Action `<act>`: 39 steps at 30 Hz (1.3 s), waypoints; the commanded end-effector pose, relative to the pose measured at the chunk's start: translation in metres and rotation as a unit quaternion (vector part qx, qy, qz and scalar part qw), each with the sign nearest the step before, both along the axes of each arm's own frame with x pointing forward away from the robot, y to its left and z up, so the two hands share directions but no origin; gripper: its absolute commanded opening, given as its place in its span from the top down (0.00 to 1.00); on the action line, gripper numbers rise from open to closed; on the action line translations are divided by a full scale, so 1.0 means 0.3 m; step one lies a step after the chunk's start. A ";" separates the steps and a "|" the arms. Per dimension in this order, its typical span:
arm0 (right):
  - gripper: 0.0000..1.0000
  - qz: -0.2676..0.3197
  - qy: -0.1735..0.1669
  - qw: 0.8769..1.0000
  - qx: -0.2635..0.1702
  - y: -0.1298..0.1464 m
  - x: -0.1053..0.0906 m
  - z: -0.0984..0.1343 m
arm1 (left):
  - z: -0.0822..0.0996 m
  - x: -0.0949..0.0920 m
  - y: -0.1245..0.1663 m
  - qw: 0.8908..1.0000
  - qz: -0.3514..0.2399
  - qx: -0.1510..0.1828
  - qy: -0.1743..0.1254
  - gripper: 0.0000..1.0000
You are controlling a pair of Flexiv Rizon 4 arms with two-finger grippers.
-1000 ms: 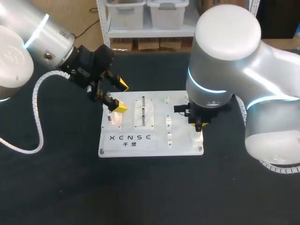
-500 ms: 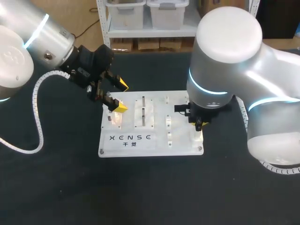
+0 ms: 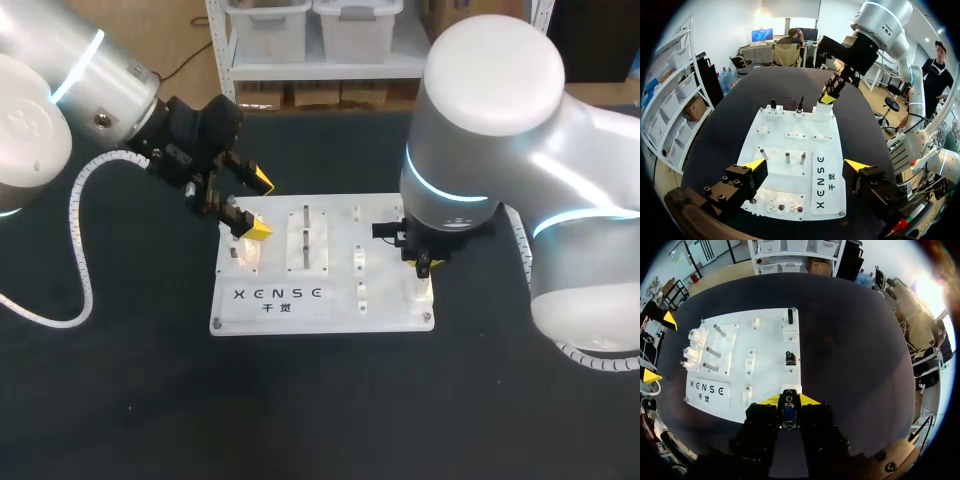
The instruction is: Insert the USB connector, Ethernet cable, and multi-pin plug into their matching sockets one by one.
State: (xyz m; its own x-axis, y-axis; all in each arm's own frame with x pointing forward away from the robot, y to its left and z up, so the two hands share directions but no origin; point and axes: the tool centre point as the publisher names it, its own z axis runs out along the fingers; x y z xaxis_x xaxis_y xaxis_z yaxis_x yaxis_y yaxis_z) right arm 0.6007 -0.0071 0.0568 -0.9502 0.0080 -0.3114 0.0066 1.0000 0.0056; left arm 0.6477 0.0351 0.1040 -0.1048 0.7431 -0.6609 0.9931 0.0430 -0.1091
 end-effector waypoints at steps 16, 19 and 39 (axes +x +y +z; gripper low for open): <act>1.00 -0.004 0.005 1.000 0.002 -0.005 -0.026 -0.011 | -0.002 -0.002 0.002 1.000 0.000 -0.001 -0.001 0.00; 1.00 -0.004 0.003 1.000 -0.001 -0.006 -0.030 -0.014 | -0.002 -0.002 0.002 1.000 0.000 -0.001 -0.001 0.00; 1.00 -0.031 0.047 0.998 -0.002 -0.006 -0.022 -0.184 | -0.002 -0.002 0.002 1.000 0.000 -0.001 -0.001 0.00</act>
State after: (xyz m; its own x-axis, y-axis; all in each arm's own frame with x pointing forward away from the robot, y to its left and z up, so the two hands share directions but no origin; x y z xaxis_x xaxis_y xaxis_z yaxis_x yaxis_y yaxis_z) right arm 0.5893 -0.0114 0.0450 -0.9657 0.0720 -0.2494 0.0714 0.9974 0.0116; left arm 0.6477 0.0351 0.1040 -0.1047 0.7431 -0.6609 0.9931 0.0430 -0.1091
